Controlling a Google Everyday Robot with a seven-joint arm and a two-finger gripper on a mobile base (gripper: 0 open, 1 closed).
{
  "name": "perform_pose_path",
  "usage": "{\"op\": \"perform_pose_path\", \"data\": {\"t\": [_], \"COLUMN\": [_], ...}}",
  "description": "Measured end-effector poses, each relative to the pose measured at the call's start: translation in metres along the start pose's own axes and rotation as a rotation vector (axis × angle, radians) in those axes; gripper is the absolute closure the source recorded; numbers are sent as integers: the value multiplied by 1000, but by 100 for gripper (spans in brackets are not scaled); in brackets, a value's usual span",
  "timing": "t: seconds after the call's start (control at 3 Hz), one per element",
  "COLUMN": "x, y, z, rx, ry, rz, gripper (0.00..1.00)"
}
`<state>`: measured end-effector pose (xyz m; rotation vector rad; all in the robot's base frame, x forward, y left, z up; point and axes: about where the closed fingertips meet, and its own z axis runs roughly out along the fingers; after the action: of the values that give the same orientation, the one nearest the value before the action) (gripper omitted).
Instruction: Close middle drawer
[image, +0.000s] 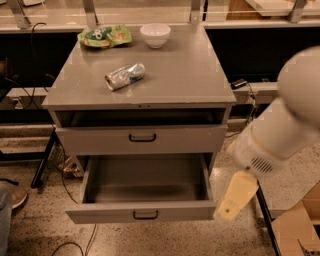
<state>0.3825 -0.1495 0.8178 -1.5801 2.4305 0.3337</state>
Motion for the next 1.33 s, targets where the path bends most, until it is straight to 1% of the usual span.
{"op": "perform_pose_path", "data": {"t": [0.33, 0.67, 1.0, 1.33], "x": [15, 15, 18, 21], "y": [19, 19, 23, 43], "z": [30, 30, 64, 156], "rx": [-50, -50, -78, -219], "ry": [38, 38, -11, -96], "rz": [4, 4, 73, 204], "gripper": [0, 0, 0, 19]}}
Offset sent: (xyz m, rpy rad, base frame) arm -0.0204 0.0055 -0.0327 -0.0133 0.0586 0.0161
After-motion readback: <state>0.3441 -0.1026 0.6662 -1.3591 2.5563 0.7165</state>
